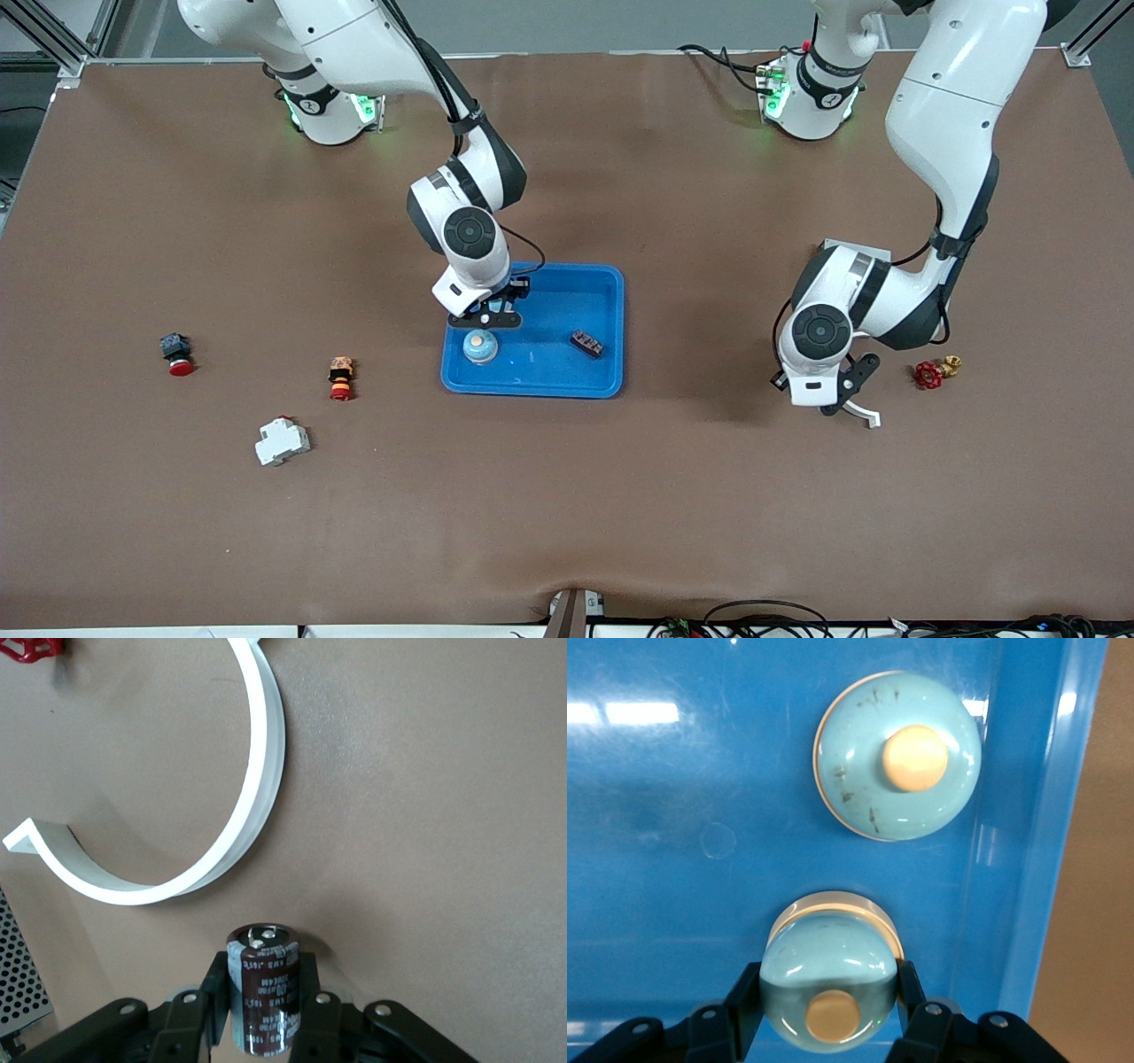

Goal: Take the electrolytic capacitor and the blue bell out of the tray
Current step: 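Lower the capacitor near the white arc while the right gripper carries the bell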

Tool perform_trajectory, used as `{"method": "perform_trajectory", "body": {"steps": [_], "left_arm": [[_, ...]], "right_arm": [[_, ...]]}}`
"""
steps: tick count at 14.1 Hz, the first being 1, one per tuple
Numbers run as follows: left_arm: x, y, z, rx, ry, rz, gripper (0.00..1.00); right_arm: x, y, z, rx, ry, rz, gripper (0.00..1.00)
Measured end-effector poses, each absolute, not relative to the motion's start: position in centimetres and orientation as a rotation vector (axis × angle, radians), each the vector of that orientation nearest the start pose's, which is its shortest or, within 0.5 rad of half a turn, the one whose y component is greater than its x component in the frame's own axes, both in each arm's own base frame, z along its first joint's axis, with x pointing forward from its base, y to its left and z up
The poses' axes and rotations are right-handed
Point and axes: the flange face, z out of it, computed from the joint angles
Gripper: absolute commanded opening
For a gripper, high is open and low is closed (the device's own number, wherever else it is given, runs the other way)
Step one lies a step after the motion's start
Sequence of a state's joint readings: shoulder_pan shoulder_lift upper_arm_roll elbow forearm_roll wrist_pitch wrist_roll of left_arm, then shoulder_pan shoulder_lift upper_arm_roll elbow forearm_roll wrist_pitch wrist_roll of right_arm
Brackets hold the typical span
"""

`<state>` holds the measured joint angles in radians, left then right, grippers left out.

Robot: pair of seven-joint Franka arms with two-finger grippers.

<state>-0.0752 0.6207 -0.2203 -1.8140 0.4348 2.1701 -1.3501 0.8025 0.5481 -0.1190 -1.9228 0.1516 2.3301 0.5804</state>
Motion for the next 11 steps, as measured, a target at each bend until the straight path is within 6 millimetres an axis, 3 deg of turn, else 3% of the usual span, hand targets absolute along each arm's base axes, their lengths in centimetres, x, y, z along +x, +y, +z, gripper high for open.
{"method": "perform_trajectory", "body": {"steps": [1, 4, 6, 9, 11], "left_arm": [[60.5, -16.1, 18.8, -2.624, -1.091, 0.017, 1.00], [60.9, -17.5, 19.8, -2.653, -1.081, -0.006, 1.00], [61.0, -20.1, 21.6, -2.696, -1.069, -0.025, 1.00], [61.5, -24.5, 25.1, -2.743, -1.140, -0.004, 1.00], [61.2, -27.7, 26.7, -2.756, -1.204, -0.017, 1.00]], "right_arm": [[47.2, 39.0, 20.4, -3.181, -0.008, 0.219, 0.12], [47.7, 38.6, 26.7, -3.162, 0.001, 0.235, 0.12], [48.0, 37.5, 31.2, -3.141, 0.007, 0.228, 0.12], [49.3, 33.9, 35.6, -3.115, -0.047, 0.244, 0.12], [50.6, 30.0, 37.6, -3.095, -0.123, 0.267, 0.12]]}}
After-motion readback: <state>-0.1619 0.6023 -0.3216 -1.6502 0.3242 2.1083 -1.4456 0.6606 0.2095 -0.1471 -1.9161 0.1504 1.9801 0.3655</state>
